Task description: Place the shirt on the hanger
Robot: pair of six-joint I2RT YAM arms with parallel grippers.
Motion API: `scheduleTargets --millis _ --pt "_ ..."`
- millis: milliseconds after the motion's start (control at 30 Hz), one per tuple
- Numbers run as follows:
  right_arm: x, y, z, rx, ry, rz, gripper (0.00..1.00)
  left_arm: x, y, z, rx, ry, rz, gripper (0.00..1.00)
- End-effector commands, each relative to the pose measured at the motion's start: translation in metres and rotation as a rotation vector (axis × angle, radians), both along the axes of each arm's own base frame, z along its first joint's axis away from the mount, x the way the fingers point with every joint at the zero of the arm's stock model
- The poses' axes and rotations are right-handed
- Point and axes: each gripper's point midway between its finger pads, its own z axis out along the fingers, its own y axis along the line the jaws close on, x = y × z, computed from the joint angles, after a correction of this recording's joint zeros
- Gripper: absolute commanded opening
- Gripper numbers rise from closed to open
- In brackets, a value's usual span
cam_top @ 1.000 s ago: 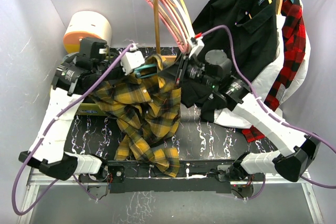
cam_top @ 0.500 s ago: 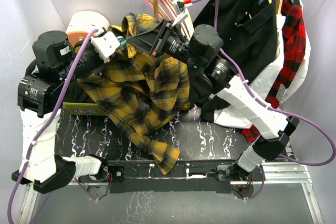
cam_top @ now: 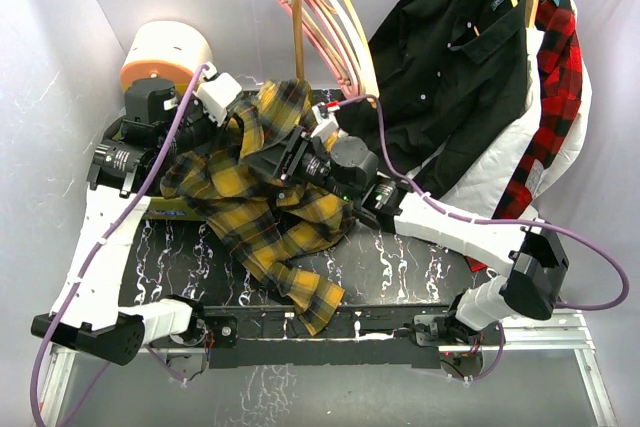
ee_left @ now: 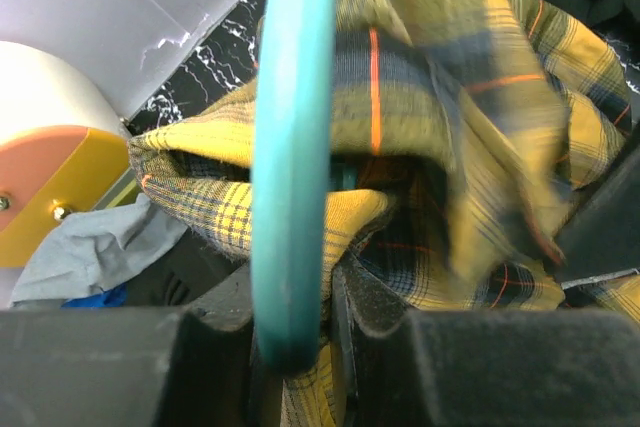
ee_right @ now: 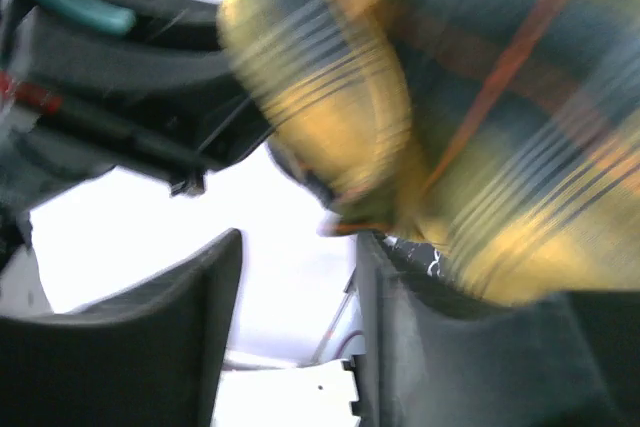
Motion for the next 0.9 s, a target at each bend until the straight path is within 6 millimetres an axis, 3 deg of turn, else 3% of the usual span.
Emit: scheduleTargets --millis 0,33,67,200,267,333,467,533,600,867 --pt "-0.040 -0.005 0.094 0.234 -0.323 0.109 0.79 -0.011 -0.006 0.046 -0.071 -0.141 -0.055 0.00" --pt "-0.042 -0.010 0.093 0.192 -0.408 0.101 0.96 -0.016 -0.007 0.041 -0.058 -0.125 -0.081 0.00" --pt "-0.046 -0.018 0.091 0.141 -0.504 0.088 0.98 -0.023 -0.010 0.035 -0.045 -0.106 -0.121 0.00" --pt "-0.065 -0.057 0.064 -0.075 -0.883 0.053 0.98 -0.044 -0.018 0.011 -0.033 -0.037 -0.218 0.00" --pt "-0.086 -0.078 0.044 -0.185 -1.080 0.099 0.98 -0.051 -0.021 0.001 -0.025 -0.005 -0.262 0.00" --pt "-0.089 -0.096 0.010 -0.347 -1.222 0.110 0.98 -0.061 -0.029 -0.008 -0.022 0.028 -0.341 0.00" --pt "-0.064 -0.139 -0.043 -0.718 -1.451 0.088 0.99 -0.080 -0.037 -0.029 -0.002 0.094 -0.480 0.00" --pt "-0.042 -0.158 -0.055 -0.794 -1.449 0.140 0.99 -0.084 -0.039 -0.038 0.007 0.134 -0.514 0.00" --pt "-0.024 -0.179 -0.052 -0.792 -1.418 0.186 0.99 -0.085 -0.040 -0.045 0.014 0.171 -0.540 0.00" --pt "-0.015 -0.157 -0.050 -0.781 -1.413 0.384 0.93 -0.092 -0.039 -0.063 0.070 0.304 -0.642 0.00"
